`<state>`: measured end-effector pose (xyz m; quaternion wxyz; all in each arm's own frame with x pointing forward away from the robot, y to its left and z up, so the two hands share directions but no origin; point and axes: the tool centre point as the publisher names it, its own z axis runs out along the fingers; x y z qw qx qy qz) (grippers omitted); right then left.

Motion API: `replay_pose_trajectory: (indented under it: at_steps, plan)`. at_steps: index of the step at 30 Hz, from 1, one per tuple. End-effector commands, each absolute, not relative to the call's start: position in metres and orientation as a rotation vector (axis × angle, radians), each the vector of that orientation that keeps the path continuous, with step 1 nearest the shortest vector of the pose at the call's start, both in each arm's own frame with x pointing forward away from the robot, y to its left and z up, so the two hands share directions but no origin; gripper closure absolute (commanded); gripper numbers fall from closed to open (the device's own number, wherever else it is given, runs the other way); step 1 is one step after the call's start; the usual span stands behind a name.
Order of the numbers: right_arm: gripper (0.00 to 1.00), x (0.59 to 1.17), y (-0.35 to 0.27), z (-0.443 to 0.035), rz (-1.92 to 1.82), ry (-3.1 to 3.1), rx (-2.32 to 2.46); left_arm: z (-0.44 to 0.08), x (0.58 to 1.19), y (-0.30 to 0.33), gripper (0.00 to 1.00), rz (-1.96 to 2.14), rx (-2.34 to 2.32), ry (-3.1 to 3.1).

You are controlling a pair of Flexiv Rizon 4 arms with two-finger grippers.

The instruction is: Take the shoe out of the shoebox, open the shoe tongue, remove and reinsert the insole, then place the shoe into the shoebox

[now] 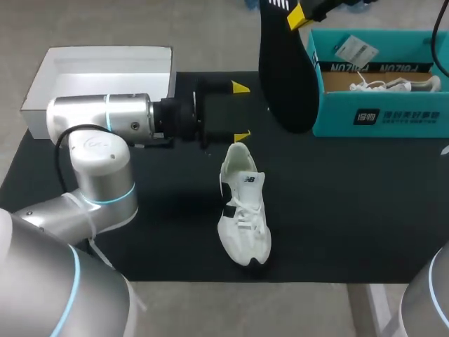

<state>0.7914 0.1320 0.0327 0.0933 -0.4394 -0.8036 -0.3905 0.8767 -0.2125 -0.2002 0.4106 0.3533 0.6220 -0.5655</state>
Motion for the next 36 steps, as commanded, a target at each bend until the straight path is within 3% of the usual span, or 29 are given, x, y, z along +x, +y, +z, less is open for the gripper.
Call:
replay_pose_trajectory:
  at_steps: [1,13,36]
  plan:
    - [1.0,0.793,0.134,0.033,-1.155,-2.385,-1.306,-0.194,0.895,-0.22,0.0,-1.449,0.936,1.545]
    - [1.0,0.793,0.134,0.033,-1.155,-2.385,-1.306,-0.189,0.898,-0.216,0.0,-1.393,0.967,1.491]
    - [1.0,0.815,0.105,-0.147,-1.066,-1.654,-1.474,-0.189,0.898,-0.216,0.0,-1.393,0.967,1.491]
